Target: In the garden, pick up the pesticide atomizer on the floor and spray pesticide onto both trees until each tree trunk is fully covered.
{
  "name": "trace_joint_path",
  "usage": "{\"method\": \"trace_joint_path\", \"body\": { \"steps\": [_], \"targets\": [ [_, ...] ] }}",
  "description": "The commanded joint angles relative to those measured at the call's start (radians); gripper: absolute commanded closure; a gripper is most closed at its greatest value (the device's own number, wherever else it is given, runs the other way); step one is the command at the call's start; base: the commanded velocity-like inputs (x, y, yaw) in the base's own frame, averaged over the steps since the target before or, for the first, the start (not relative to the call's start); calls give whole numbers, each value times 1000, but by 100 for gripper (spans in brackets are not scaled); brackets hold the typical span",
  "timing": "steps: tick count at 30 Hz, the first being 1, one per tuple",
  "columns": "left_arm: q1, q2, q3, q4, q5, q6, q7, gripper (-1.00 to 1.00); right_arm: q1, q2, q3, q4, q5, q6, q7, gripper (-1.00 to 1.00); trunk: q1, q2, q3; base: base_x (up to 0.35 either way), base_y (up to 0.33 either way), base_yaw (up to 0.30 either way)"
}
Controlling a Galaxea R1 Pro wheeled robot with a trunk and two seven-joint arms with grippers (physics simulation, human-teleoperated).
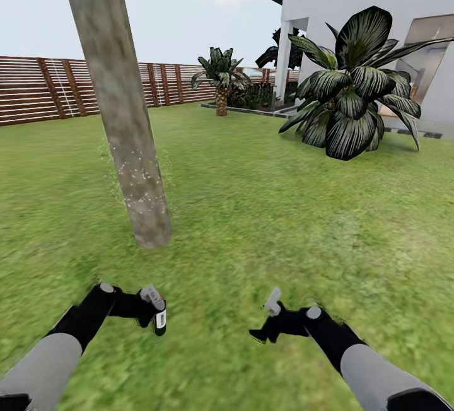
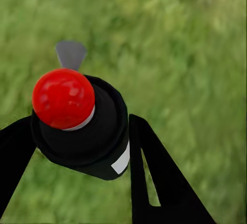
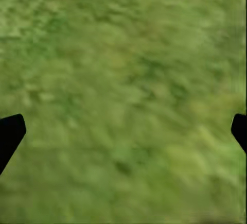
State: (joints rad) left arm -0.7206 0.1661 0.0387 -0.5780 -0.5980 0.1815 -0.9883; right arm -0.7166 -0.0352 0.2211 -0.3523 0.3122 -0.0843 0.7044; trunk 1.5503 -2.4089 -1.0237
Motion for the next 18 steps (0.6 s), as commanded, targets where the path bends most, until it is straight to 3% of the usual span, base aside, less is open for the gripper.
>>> {"method": "trace_joint_path", "body": {
  "steps": [1,3,5,6,8,9,11,13,15,16,18],
  "targets": [
    [0,-12,1,37,33,-1,47,100,6,0,-13,35,-40,-45,-60,-100,0,0,0,0,0,0],
    [1,-38,1,132,142,-6,206,100,33,0,-39,119,-164,-183,-236,-100,0,0,0,0,0,0],
    [5,-53,1,213,267,-80,373,100,71,0,-48,176,-289,-300,-408,-100,0,0,0,0,0,0],
    [15,-61,0,246,326,-155,456,100,90,0,-50,191,-333,-339,-470,-100,0,0,0,0,0,0],
    [46,-72,0,288,396,-247,603,100,128,-4,-53,202,-368,-372,-535,-100,0,0,0,0,0,0],
    [60,-78,0,295,409,-262,646,100,143,-7,-53,203,-373,-384,-545,-100,0,0,0,0,0,0],
    [120,-119,0,304,435,-314,832,100,193,-25,-54,205,-380,-497,-560,-100,0,0,0,0,0,0],
    [155,-147,0,310,448,-393,989,100,205,-31,-55,203,-381,-540,-563,-100,0,0,0,0,0,0],
    [196,-166,-2,308,453,-428,1063,100,208,-26,-57,199,-382,-551,-598,-100,0,0,0,0,0,0],
    [224,-174,-3,310,456,-438,1083,100,209,-20,-54,201,-383,-554,-751,-100,0,0,0,0,0,0],
    [278,-199,-2,318,457,-446,1093,100,215,-11,-54,206,-382,-554,-886,-100,0,0,0,0,0,0]
  ]
}}
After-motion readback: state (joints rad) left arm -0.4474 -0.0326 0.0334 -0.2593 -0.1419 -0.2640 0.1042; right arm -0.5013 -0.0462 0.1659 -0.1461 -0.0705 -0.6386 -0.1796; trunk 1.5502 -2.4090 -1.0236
